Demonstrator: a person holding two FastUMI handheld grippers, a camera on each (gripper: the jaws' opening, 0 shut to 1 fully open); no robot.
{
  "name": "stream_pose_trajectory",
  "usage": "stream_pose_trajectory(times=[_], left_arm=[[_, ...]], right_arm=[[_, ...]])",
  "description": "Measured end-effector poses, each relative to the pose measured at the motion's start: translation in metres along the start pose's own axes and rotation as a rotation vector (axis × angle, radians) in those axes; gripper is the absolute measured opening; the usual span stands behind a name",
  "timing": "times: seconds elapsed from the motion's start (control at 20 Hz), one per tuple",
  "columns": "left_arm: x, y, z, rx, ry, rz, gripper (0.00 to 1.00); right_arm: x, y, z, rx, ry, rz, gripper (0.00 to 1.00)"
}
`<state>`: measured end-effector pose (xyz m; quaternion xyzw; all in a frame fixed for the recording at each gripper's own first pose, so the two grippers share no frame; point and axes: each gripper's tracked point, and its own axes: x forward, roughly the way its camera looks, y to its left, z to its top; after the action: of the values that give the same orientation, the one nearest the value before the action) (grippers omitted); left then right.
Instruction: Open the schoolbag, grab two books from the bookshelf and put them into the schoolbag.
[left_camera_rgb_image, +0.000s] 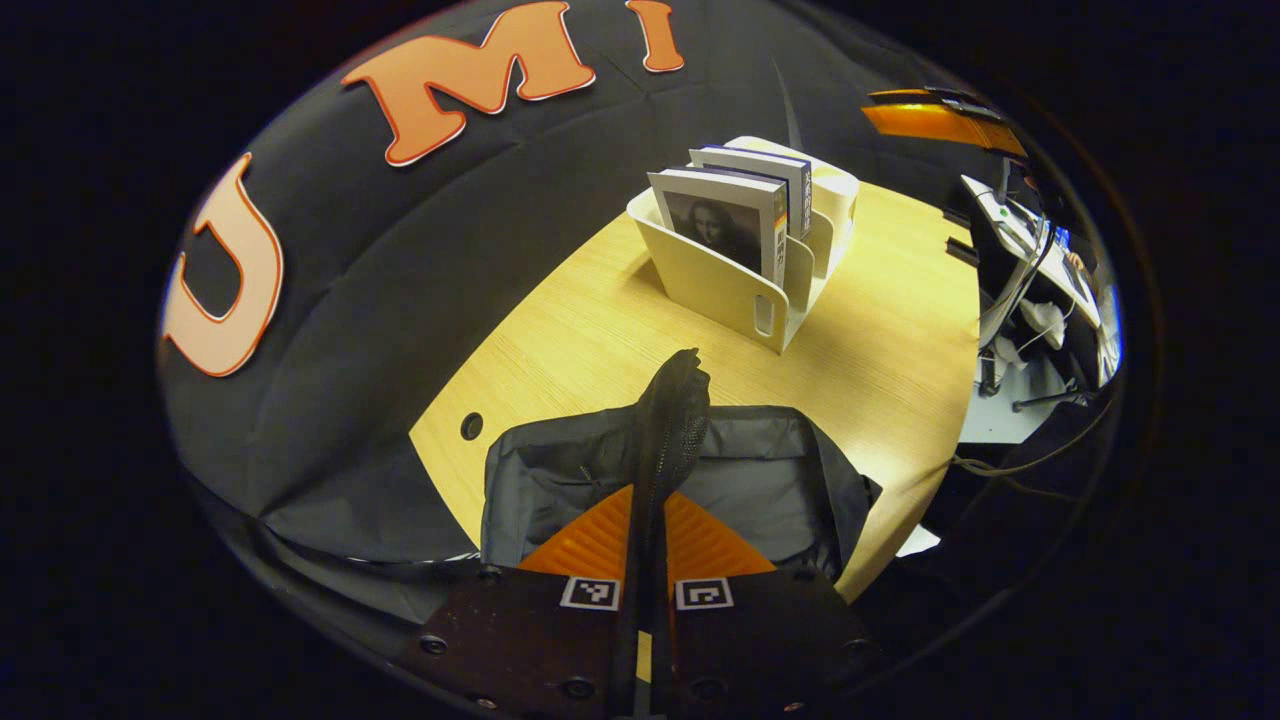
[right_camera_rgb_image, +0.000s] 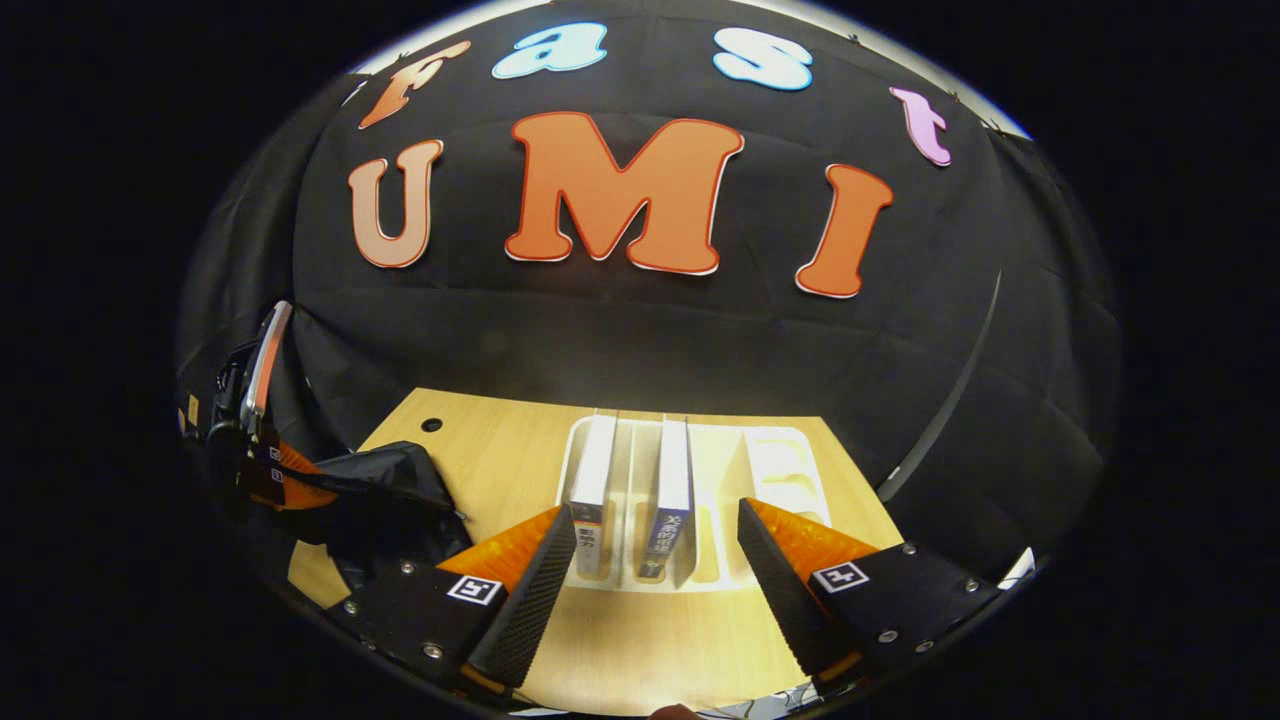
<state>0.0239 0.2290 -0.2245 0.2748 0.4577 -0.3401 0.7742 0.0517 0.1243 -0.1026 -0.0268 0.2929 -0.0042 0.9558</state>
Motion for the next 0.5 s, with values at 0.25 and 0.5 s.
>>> stream_pose_trajectory(times=[0.25,0.5], left_arm=[[-0.003,0.013,0.005,-0.044,0.018,-0.024,0.06],[-0.006,0.003,0.007,-0.036,0.025,-0.040,0.06]], right_arm=[[0.020,0.032,0.023,-0.031,0.143,0.073,0.97],[0.068,0.058,0.027,-0.065,0.280,0.210,0.97]])
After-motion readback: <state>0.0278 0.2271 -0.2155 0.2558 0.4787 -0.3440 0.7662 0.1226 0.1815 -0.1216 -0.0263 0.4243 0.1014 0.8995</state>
